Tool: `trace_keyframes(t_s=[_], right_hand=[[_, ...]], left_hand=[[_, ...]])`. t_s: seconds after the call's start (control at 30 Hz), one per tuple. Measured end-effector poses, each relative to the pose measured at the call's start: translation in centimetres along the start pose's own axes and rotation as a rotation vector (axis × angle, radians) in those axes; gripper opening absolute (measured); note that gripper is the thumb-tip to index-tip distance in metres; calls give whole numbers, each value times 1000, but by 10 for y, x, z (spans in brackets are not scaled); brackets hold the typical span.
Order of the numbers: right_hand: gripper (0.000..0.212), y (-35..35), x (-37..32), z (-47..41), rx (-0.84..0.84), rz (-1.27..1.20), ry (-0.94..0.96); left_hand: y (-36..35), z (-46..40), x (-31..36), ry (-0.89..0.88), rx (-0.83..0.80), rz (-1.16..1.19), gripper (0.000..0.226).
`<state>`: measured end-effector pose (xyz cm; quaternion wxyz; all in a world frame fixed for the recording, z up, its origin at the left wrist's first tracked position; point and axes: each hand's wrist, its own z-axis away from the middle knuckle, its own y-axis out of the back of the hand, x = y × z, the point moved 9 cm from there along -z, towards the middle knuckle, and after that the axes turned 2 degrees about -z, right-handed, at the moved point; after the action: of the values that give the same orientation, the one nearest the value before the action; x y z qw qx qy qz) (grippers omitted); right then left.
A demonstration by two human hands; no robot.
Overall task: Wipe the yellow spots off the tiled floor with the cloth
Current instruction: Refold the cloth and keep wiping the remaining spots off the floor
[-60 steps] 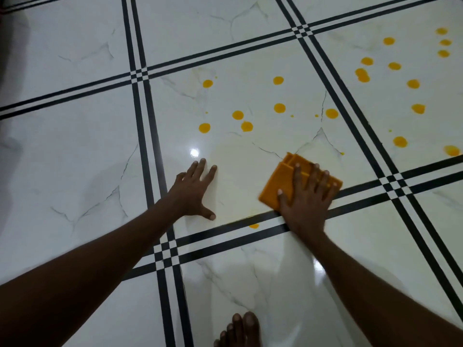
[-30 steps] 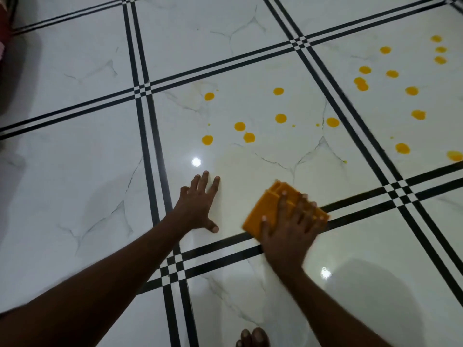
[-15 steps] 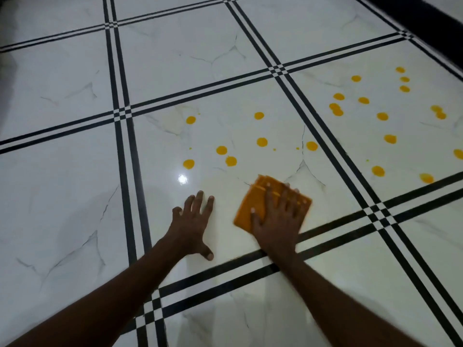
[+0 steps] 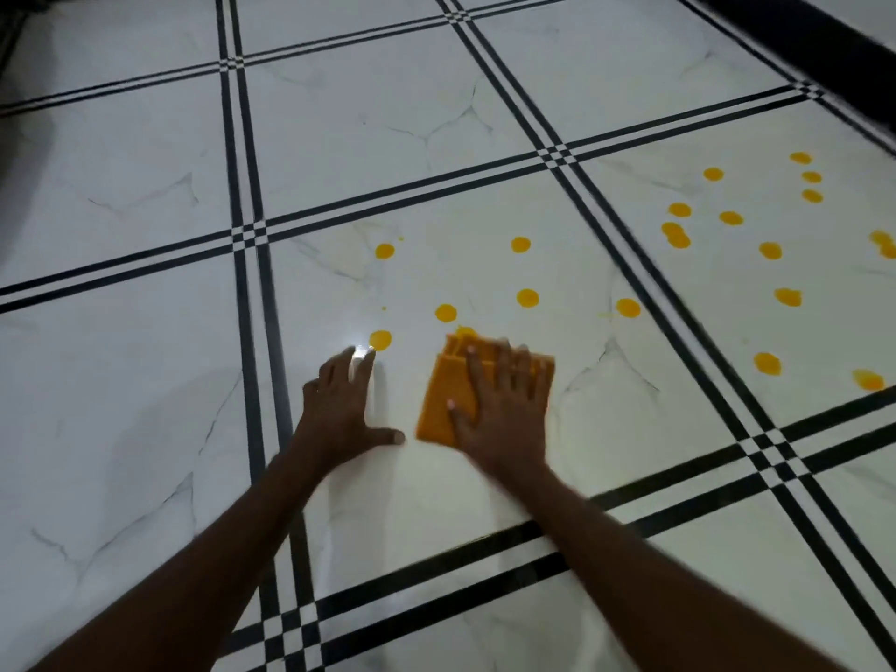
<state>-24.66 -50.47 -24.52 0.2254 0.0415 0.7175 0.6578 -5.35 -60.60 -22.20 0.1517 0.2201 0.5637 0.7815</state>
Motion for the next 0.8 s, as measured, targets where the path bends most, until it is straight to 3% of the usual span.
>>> trace_keyframes(t_s=[0.07, 0.17, 0.23, 0.27, 0.33, 0.4, 0.47, 0.63, 0.8], right_hand=[[77, -4, 31, -50, 10, 35, 34], [73, 23, 105, -42, 142, 21, -348], [75, 32, 104, 11, 185, 9, -600], [77, 31, 83, 38, 172, 30, -640], [80, 14, 18, 48, 118, 2, -480], [81, -8, -34, 5, 43, 2, -135], [79, -21, -37, -55, -10, 42, 59], [78, -1, 51, -111, 10, 69, -219], [80, 16, 64, -8, 24, 99, -433]], left_hand=[[9, -10, -25, 64, 14, -5, 139], [15, -22, -63, 150, -35, -22, 142], [14, -30, -72, 142, -88, -69, 148], [12, -34, -70, 120, -120, -78, 150], [12, -45, -70, 89, -163, -72, 156], [13, -57, -71, 64, -175, -94, 158], [9, -67, -72, 41, -209, -124, 159], [6, -74, -77, 27, -201, -169, 160], [8, -66, -69, 46, -199, -142, 158]])
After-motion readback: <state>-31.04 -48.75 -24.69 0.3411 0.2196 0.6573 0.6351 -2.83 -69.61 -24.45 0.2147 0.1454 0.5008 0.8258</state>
